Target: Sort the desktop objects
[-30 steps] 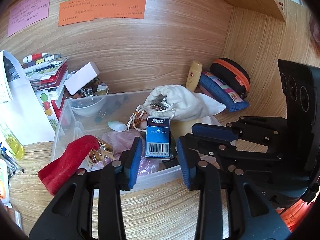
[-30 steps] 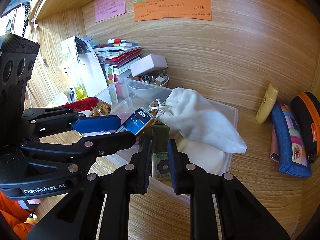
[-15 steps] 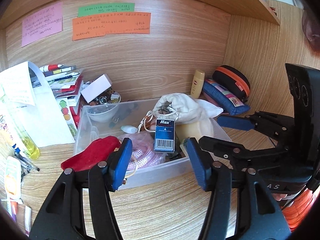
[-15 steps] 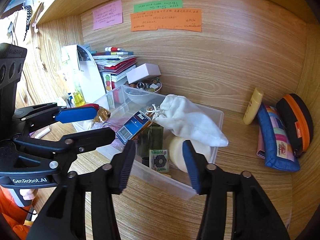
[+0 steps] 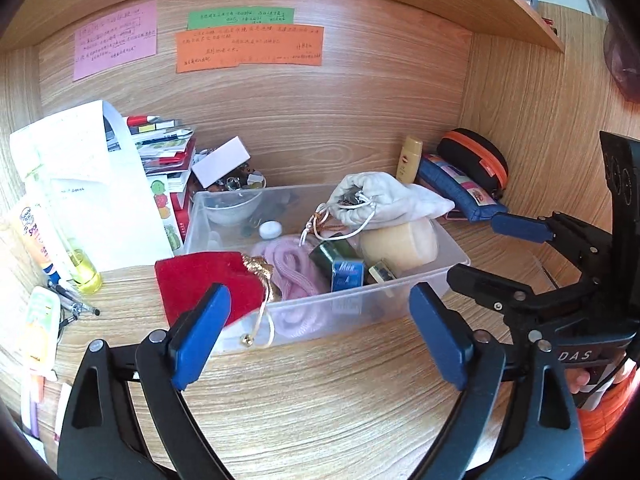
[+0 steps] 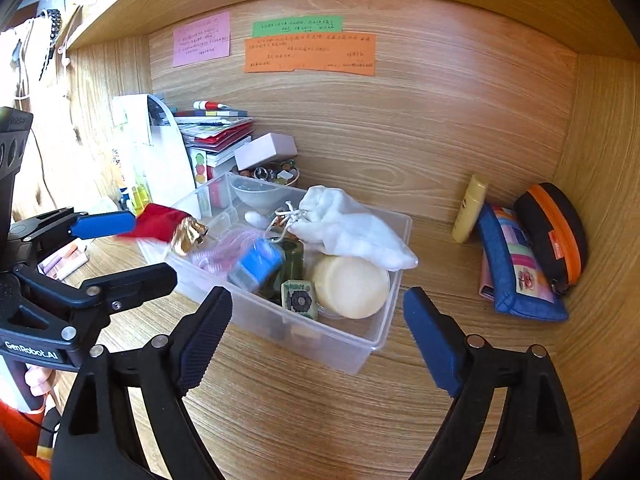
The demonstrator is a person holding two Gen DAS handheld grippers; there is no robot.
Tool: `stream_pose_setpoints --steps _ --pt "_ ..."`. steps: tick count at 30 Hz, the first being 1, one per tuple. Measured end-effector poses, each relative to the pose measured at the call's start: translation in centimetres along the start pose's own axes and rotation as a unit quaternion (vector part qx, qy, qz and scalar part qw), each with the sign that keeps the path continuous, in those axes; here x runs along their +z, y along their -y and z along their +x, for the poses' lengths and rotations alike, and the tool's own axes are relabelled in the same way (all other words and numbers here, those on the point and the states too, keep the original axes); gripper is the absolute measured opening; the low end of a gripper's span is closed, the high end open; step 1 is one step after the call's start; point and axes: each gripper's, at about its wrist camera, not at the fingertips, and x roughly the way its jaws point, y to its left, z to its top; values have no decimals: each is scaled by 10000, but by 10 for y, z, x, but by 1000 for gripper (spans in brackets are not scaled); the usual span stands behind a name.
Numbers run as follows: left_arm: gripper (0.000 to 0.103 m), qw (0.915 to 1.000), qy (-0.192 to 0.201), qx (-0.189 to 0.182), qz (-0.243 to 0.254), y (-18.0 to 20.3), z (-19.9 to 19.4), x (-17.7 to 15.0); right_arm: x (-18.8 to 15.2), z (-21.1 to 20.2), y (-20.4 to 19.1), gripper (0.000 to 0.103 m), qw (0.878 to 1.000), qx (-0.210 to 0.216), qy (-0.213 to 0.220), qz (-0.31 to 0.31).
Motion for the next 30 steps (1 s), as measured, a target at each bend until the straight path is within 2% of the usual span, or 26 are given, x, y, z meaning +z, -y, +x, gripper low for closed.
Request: stream_pose_setpoints --steps 11,20,25,30 --pt "94 9997 43 247 -68 -5 -15 -17 -15 -15 -3 89 9999 1 -28 141" --pt "94 9974 71 713 7 -1 -19 -33 -32 -28 -14 91 9998 -31 55 208" --pt "94 9971 74 751 17 2 -20 -39 -40 -33 -18 92 9995 -139 102 260" --pt "95 9971 115 754 -49 4 -19 -39 -45 -36 -18 99 9992 -191 108 346"
